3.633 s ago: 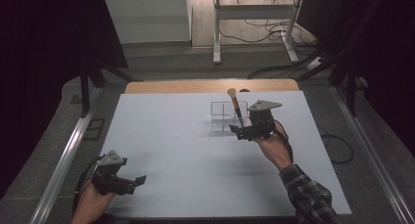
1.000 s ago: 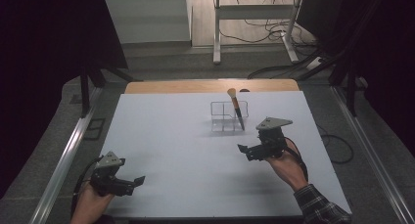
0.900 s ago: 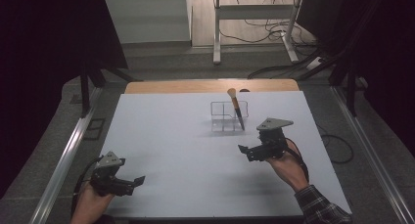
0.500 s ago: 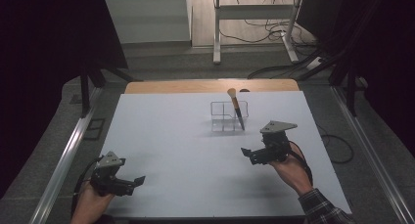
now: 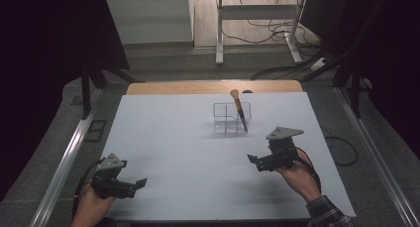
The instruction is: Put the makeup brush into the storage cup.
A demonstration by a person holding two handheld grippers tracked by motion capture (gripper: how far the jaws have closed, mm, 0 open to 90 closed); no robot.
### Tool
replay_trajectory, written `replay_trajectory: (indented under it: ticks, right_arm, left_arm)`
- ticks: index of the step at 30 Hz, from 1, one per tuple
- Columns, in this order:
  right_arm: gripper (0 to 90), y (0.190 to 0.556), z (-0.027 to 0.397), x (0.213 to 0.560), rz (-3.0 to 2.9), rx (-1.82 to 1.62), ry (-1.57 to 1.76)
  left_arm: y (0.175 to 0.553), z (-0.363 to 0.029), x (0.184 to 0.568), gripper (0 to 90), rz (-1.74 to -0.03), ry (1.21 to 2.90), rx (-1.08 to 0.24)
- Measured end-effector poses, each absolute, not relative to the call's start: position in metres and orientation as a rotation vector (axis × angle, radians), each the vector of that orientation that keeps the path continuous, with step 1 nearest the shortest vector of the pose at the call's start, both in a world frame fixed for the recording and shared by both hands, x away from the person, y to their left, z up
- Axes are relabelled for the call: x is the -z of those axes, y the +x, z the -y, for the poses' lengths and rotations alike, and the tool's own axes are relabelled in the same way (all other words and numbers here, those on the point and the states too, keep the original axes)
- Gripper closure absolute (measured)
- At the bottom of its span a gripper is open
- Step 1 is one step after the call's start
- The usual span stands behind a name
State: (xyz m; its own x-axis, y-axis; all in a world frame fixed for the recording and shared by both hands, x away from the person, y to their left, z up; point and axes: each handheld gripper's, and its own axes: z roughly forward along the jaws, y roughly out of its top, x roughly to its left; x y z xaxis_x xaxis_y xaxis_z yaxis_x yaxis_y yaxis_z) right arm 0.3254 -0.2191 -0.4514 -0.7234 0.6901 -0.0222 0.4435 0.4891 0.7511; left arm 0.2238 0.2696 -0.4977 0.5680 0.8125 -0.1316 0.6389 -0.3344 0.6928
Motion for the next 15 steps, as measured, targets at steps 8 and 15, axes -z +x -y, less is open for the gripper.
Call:
replay_trajectory:
  ticks: [8,15]
  right_arm:
    - [0.0,0.321,0.225,0.454,-2.426,-1.056,0.959]
    - [0.0,0.318,0.23,0.456,-2.427,-1.038,0.964]
  left_arm:
    - [0.224,-0.27,0.498,0.0,-1.155,2.083,-0.308]
    - [0.224,-0.269,0.498,0.0,-1.155,2.081,-0.308]
